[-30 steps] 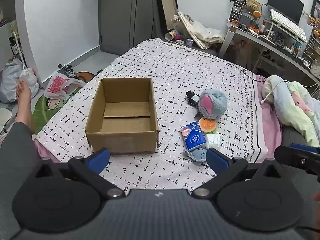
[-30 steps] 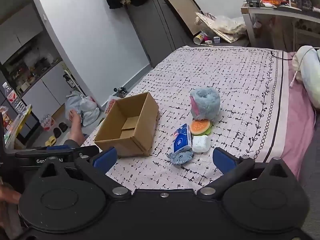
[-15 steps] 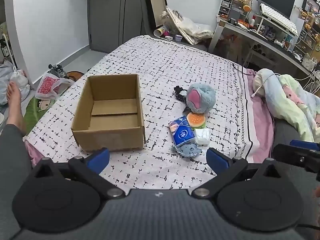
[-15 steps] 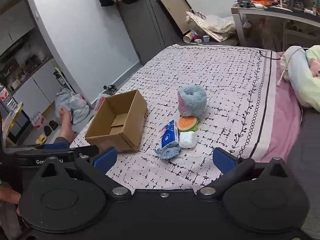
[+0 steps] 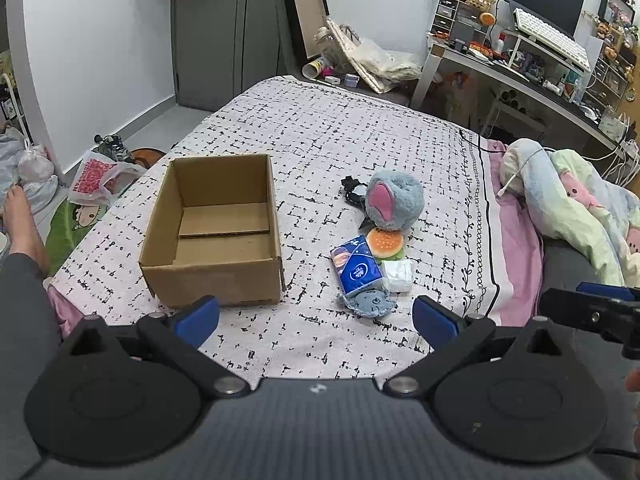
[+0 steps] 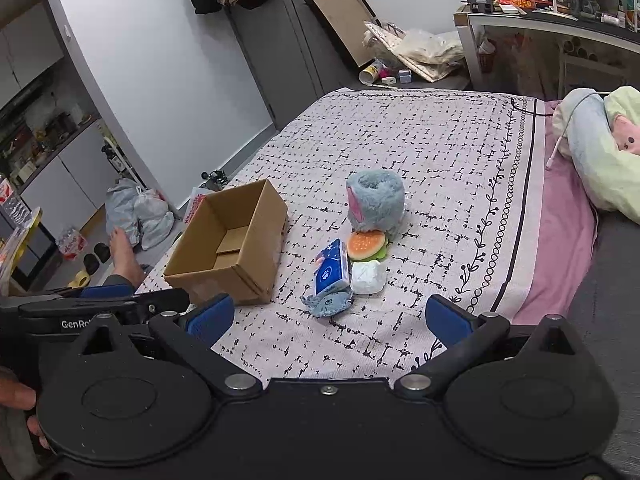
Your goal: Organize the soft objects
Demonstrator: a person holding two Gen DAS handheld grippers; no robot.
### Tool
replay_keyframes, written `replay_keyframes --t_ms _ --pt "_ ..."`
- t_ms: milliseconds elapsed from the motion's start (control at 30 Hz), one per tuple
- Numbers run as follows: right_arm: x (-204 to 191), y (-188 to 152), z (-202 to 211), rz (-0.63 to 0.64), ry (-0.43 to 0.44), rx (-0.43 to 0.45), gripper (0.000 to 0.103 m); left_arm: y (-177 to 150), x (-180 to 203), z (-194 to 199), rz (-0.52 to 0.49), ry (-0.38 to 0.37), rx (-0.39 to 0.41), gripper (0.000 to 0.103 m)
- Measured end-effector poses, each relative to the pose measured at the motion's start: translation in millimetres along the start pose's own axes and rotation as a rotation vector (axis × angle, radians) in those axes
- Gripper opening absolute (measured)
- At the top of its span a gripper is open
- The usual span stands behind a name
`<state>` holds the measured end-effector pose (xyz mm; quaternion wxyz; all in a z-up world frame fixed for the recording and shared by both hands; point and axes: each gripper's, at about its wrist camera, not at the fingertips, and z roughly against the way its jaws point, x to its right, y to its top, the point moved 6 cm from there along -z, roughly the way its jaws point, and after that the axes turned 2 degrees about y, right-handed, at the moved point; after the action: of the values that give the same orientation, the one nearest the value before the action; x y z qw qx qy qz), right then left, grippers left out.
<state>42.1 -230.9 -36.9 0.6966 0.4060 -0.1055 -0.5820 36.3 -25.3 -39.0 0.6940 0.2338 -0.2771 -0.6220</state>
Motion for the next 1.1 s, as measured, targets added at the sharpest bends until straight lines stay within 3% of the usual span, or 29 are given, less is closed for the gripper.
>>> replay_keyframes --t_ms 1100 --pt "3.0 -4.9 -7.6 -0.021 -0.001 -0.016 0.103 -6.0 -6.2 -7.7 0.007 0.007 -0.014 0.102"
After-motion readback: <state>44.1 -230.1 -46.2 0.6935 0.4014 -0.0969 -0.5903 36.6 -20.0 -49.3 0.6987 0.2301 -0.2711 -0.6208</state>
